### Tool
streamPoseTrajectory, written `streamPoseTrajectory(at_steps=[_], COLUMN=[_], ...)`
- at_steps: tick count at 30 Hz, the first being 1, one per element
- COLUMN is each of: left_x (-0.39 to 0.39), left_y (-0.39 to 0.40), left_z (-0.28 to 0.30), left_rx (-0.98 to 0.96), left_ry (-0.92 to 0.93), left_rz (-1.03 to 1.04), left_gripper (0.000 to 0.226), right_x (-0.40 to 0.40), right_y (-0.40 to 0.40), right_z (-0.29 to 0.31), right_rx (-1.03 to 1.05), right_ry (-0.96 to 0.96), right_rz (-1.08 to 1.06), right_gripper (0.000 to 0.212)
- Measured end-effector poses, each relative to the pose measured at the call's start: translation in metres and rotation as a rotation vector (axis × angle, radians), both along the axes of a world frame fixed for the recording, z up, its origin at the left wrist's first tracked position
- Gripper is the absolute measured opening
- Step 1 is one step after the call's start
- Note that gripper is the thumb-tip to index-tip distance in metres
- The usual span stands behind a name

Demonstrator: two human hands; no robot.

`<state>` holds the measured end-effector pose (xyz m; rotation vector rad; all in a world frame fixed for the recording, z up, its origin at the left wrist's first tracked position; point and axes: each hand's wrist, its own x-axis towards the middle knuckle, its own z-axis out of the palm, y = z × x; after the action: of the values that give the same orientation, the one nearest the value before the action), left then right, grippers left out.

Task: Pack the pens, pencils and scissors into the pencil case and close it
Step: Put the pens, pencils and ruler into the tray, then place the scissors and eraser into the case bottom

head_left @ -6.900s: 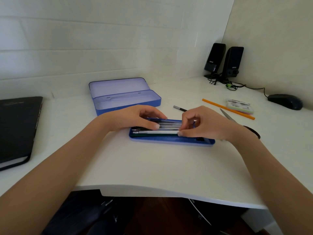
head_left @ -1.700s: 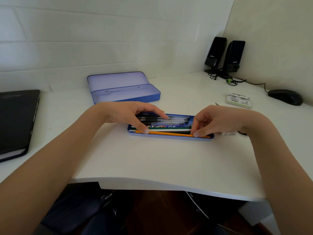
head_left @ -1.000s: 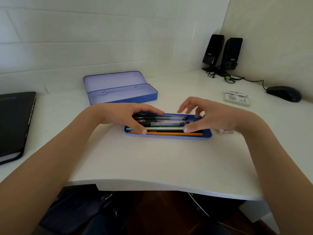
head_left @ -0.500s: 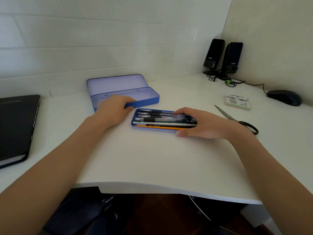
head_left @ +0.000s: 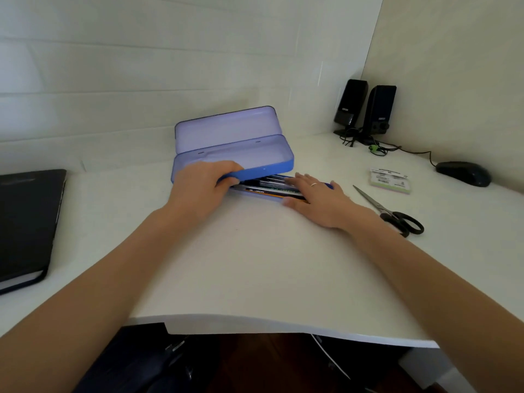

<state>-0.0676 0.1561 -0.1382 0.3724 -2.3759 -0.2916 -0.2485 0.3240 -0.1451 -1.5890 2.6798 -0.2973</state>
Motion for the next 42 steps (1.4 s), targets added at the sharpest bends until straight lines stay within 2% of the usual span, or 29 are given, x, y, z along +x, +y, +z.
streamPoseTrajectory(at_steps=[3,8,11,13,16,18,20,23,27,29,32,33,37,40,42], left_x=[-0.002,-0.001,-0.004,-0.006,-0.007,-0.009,-0.01,-0.01,-0.005,-0.003,-0.005,-0.006,-0.01,-0.01,-0.011], left_y=[0.005,0.014,0.017,0.022,0.032,0.038,0.044,0.05,0.061,0.066,0.062,0.058,0.034,0.023,0.019], left_z=[0.0,-0.005,-0.012,-0.013,-0.013,-0.015,-0.017,-0.019,-0.016,-0.013,-0.004,-0.002,-0.004,-0.007,-0.008], left_rx=[-0.059,-0.091,-0.154,-0.16,-0.224,-0.247,-0.221,-0.255,-0.228,-0.113,0.288,0.365,0.46,0.55,0.592], left_ry=[-0.033,0.006,-0.04,-0.062,-0.083,-0.12,-0.162,-0.179,-0.161,-0.142,-0.047,0.009,0.197,0.258,0.257], left_rz=[-0.046,-0.149,-0.164,-0.175,-0.206,-0.222,-0.254,-0.306,-0.308,-0.299,-0.287,-0.237,0.052,0.156,0.157], left_gripper=[0.021,0.022,0.028,0.029,0.028,0.032,0.037,0.049,0.039,0.037,0.022,0.021,0.02,0.015,0.02], right_x=[-0.01,-0.015,-0.019,-0.025,-0.03,-0.027,-0.024,-0.018,-0.009,-0.009,-0.011,-0.011,-0.014,-0.011,-0.008], right_y=[-0.011,-0.016,0.007,0.032,0.068,0.082,0.086,0.084,0.08,0.08,0.08,0.079,0.081,0.083,0.084], right_z=[0.002,0.002,0.007,0.009,0.006,0.003,0.001,-0.001,0.002,0.003,0.002,0.001,-0.001,0.002,0.004], right_rx=[0.05,0.105,0.046,-0.008,0.085,0.106,0.059,-0.122,-0.304,-0.328,-0.348,-0.355,-0.383,-0.426,-0.481], right_ry=[0.03,0.22,0.276,0.241,0.124,-0.003,-0.087,-0.091,-0.089,-0.079,-0.043,-0.02,0.089,0.155,0.193], right_rz=[0.015,-0.105,-0.152,-0.273,-0.544,-0.68,-0.734,-0.75,-0.758,-0.756,-0.715,-0.695,-0.623,-0.598,-0.634], right_gripper=[0.059,0.053,0.057,0.057,0.064,0.061,0.045,0.026,0.033,0.033,0.028,0.027,0.024,0.025,0.028])
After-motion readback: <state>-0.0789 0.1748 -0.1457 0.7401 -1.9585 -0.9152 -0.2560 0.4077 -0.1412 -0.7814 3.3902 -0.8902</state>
